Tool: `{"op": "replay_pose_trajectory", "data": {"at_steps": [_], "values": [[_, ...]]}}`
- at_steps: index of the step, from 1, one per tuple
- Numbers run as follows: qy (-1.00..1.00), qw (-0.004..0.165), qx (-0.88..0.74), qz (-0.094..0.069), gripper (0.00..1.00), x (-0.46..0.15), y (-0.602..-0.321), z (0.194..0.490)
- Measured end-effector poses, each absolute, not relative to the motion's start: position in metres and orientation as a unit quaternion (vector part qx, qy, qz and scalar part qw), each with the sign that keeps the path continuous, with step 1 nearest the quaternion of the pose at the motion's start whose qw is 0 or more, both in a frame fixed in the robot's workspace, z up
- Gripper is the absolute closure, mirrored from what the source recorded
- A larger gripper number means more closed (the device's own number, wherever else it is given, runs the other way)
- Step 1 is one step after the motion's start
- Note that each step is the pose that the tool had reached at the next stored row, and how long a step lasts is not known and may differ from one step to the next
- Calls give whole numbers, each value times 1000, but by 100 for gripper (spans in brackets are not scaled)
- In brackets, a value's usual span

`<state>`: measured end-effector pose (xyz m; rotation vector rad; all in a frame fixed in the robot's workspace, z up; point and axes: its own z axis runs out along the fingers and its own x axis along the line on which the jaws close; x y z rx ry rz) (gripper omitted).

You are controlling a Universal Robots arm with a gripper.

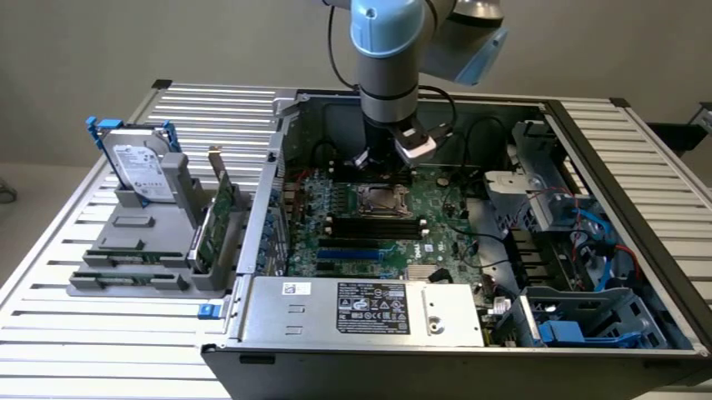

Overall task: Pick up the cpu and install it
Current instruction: 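Close the cpu cover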

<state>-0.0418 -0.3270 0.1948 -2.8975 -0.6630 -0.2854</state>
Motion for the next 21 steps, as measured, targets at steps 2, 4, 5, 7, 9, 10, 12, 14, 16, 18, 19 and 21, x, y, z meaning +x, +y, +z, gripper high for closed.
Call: {"op": "replay_pose_trajectory", "data": {"at_steps": [2, 4, 5, 7, 9, 10, 12, 14, 16, 18, 19, 21], "values": [[-221, 82, -967, -96, 89, -42, -327, 195], [-220, 86, -967, -97, 89, -42, -327, 195], [-220, 87, -967, -98, 89, -42, -327, 195], [-220, 88, -967, -98, 89, -42, -327, 198], [-220, 87, -967, -97, 89, -42, -327, 204], [-220, 88, -967, -96, 89, -42, -327, 206], [-220, 88, -967, -95, 89, -42, -327, 212], [-220, 88, -967, -94, 89, -42, -327, 218], [-220, 88, -967, -93, 89, -42, -327, 224], [-220, 89, -967, -92, 89, -42, -327, 229], [-220, 89, -967, -91, 89, -42, -327, 232], [-220, 89, -967, -91, 89, -42, -328, 237]]}}
